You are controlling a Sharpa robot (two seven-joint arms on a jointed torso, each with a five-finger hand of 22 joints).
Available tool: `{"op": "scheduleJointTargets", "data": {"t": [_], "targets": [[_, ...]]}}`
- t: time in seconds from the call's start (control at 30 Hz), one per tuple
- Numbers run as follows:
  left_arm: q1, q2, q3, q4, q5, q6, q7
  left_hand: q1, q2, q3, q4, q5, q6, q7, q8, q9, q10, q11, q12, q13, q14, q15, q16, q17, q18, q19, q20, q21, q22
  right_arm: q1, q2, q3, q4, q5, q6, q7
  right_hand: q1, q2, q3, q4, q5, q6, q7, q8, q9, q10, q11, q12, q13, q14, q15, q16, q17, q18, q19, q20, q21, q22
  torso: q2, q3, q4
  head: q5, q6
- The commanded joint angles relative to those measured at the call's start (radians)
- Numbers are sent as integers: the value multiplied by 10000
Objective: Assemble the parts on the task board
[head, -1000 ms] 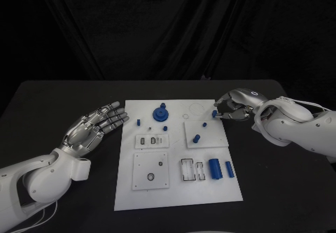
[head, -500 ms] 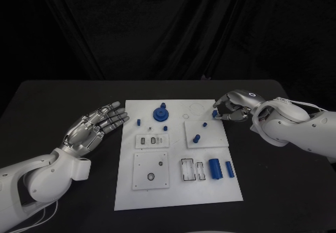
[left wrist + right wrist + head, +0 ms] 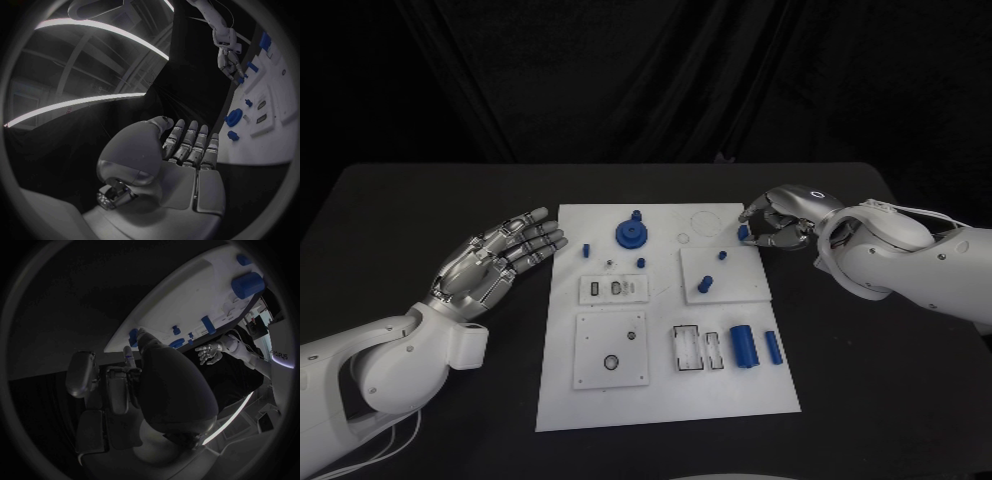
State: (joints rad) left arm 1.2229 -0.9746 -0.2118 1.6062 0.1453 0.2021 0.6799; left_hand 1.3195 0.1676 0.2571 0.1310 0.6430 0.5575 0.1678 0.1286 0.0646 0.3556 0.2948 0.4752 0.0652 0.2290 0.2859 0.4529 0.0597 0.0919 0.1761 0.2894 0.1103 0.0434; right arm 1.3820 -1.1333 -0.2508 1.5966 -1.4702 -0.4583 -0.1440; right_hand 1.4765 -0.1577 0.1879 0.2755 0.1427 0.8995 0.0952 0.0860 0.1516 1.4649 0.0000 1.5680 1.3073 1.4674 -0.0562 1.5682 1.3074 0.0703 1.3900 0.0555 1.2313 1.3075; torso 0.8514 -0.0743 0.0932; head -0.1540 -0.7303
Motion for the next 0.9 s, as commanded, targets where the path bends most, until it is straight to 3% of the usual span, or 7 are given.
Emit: {"op": "scheduleJointTargets", "data": {"t": [0.03,0.47,0.9], "targets": [[-20,15,5,10,-17,233,433,-107,-31,73,-6,-17,-57,390,29,4,77,13,36,5,-9,5,3,0,-179,-26,28,-23,-12,-34,9,5,-21,-8,86,-252,84,10,1,-68,72,74,0,52,3,1059,42,28,2635,995,12,-64,2544,130,-78,17,-64,957,3,1,0,-4,-13],[-28,16,5,2,-17,272,392,-117,-30,87,-2,-25,-46,399,32,5,79,16,37,5,-19,7,0,-2,-182,-41,27,-32,-16,-56,77,6,-74,-8,50,-242,30,30,-64,21,-38,391,16,224,104,1059,54,28,2635,955,19,-159,2452,149,-106,21,-202,918,6,3,1,6,-50],[-32,22,5,-7,-17,296,347,-126,-32,100,1,-32,-49,407,31,5,81,18,38,6,-27,10,-1,-3,-184,-48,27,-36,-18,-63,187,6,-171,-8,35,-228,0,158,-59,73,134,727,14,422,275,1059,52,28,2635,934,15,-216,2398,167,-123,17,-332,885,8,3,1,18,-51]]}}
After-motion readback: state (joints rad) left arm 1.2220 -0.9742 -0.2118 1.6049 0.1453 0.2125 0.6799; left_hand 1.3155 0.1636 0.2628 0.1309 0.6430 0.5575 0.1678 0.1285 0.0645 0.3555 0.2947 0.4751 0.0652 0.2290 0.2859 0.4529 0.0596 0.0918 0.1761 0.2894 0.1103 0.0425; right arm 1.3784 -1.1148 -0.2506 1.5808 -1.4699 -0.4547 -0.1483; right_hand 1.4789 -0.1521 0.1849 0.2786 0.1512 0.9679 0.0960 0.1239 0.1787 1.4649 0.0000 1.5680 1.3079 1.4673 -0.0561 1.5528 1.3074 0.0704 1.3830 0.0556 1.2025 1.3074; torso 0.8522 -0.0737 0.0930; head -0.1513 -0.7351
